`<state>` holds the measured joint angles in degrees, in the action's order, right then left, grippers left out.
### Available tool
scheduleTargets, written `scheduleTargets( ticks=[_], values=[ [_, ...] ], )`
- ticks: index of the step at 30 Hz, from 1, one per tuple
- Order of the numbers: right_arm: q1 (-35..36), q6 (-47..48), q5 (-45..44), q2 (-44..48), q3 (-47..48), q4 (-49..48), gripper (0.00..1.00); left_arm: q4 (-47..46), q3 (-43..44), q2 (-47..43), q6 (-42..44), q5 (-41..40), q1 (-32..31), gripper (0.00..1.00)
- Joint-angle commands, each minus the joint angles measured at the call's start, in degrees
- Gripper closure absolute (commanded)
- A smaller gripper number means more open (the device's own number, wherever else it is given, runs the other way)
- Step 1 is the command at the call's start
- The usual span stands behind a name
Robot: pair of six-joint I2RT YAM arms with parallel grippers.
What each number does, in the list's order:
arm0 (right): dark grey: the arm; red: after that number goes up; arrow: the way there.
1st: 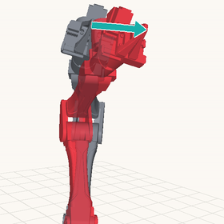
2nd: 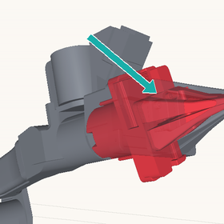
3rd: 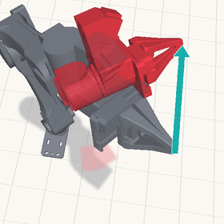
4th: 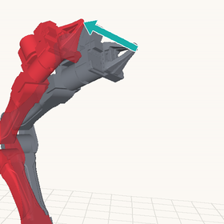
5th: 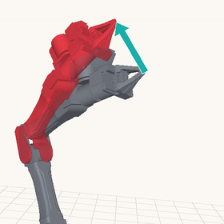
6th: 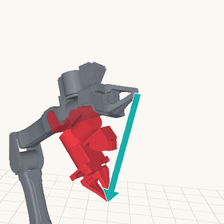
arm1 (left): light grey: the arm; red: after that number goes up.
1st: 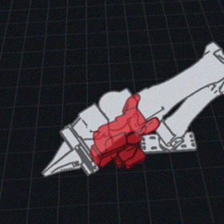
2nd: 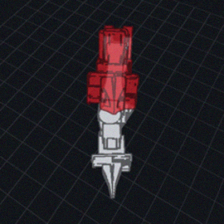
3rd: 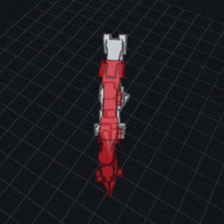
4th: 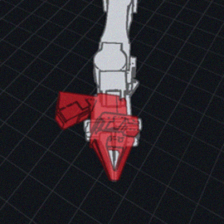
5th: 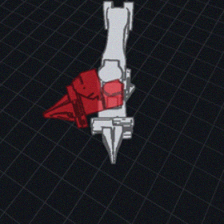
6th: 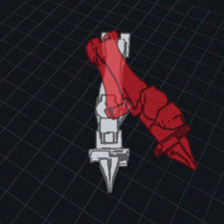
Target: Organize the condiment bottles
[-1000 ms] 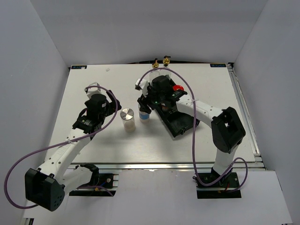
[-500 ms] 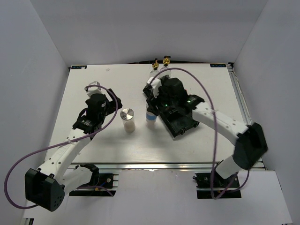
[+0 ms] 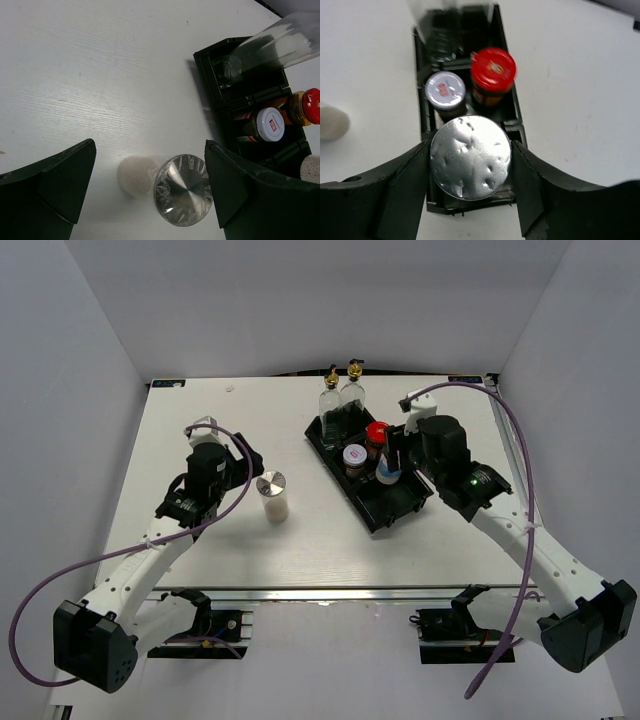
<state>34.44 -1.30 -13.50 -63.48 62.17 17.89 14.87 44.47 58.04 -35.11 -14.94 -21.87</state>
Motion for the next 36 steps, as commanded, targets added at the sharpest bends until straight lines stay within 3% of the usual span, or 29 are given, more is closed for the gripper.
scheduleTargets(
  ticks=[1,11,18,19,21,23,24,28,29,36],
  values=[
    [-2.4,-4.4,-4.1,0.6,-0.9,-0.2,1.00,-0.5,-0.1,-1.1,-0.5,1.7,-0.1,0.02],
    [-7.0,-5.0,-0.6,-3.7,-5.9,-3.8,0.99,-0.2,-0.1,1.4,-1.2,3.7,-0.4,0.02],
    [-8.2,-4.3,0.3,-5.1,-10.0,-9.2,0.88,4.0,2.5,4.4,0.3,-0.8,-4.1,0.02],
    [-8.2,-4.4,0.1,-5.3,-10.1,-9.6,0.84,4.6,3.2,5.2,0.8,-1.7,-5.2,0.02],
    [-8.3,-4.9,-0.5,-6.3,-10.4,-9.6,0.67,5.9,3.7,5.9,1.5,-4.3,-6.9,0.02],
    [-8.5,-5.2,-0.5,-6.8,-10.5,-9.7,0.63,6.1,4.1,6.6,2.0,-4.5,-7.6,0.02],
    [-8.4,-5.4,-0.6,-7.0,-10.6,-9.6,0.51,6.0,4.3,6.7,2.1,-3.9,-7.8,0.02],
    [-8.4,-6.3,-0.5,-6.8,-10.9,-9.5,0.23,6.1,5.1,6.8,2.7,-4.1,-9.7,0.02],
    [-8.4,-6.3,-0.4,-6.7,-10.9,-9.4,0.11,6.3,5.3,6.6,2.8,-4.3,-9.9,0.02],
    [-8.5,-6.3,1.8,-5.4,-9.3,-6.7,0.11,8.3,6.9,6.4,3.0,-5.4,-10.7,0.02]
  ],
)
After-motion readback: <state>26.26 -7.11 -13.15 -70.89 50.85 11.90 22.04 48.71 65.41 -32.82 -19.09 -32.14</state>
